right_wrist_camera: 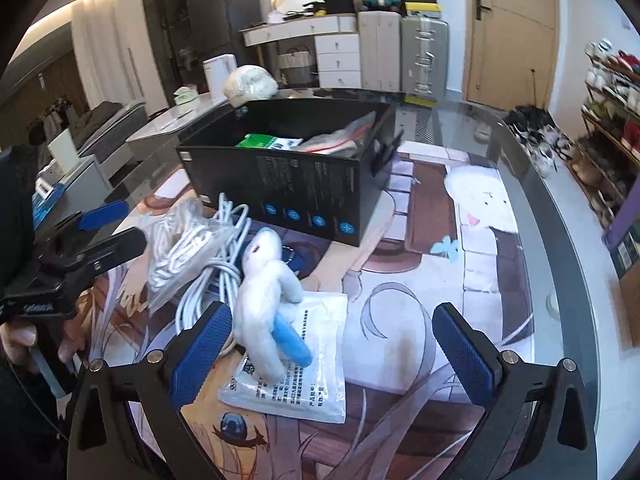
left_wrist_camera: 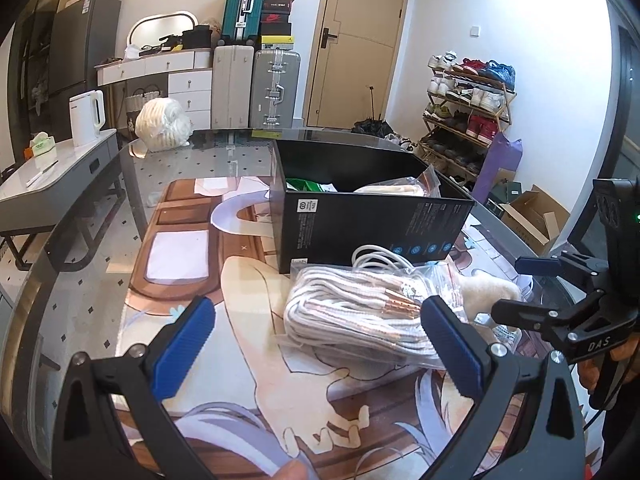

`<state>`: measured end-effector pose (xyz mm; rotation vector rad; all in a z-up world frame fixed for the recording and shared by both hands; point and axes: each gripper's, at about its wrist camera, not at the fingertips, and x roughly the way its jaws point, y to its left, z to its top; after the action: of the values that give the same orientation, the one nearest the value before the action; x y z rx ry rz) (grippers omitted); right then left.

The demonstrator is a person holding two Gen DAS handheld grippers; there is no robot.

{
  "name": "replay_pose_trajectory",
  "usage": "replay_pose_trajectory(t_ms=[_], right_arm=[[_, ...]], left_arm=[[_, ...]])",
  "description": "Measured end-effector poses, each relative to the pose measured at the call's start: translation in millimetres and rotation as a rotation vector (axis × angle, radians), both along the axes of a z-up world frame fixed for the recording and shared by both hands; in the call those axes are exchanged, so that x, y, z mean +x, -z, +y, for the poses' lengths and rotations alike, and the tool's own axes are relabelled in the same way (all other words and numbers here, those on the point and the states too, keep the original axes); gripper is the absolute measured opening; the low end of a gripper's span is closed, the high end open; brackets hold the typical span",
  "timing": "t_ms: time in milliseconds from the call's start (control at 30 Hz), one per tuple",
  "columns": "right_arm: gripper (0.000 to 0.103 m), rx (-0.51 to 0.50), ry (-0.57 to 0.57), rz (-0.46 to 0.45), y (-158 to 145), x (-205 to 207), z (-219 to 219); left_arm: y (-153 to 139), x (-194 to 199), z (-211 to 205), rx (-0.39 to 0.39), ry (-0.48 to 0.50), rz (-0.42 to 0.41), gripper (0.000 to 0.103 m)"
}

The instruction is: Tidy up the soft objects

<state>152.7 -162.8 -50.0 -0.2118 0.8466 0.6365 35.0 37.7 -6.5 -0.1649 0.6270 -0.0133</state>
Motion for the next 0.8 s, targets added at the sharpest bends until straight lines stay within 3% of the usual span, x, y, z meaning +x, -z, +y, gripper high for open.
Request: replay_pose_trajectory(t_ms=[167, 400, 433, 500, 533, 800], right_arm=[[0.102, 0.007, 0.003, -0.047, -1, -3, 4], [0.100, -0.022, -0.052, -0.032, 6, -3, 24], [0.096, -0.029, -0.054, -0.036, 7, -2, 26], [0.077, -0.040, -0.051, -0.039, 8, 0, 30], [0.074, -0.045, -0.050, -0.032, 10, 2, 31], [0.071, -0.046, -0.072, -0.025, 14, 5, 37]], left_arm=[[1, 0, 2, -0.011, 0.005, 0.000, 0.103], [1, -1, 6, -0.037, 0.010, 0.002, 0.103], [1, 0, 6, -0.039, 0.011, 0.003, 0.103], [1, 0, 6, -0.041, 0.014, 0.005, 0.103], [1, 0, 7, -0.043, 0.014, 0.005, 0.103], [3, 2, 10, -0.066, 0.011, 0.014, 0.103]])
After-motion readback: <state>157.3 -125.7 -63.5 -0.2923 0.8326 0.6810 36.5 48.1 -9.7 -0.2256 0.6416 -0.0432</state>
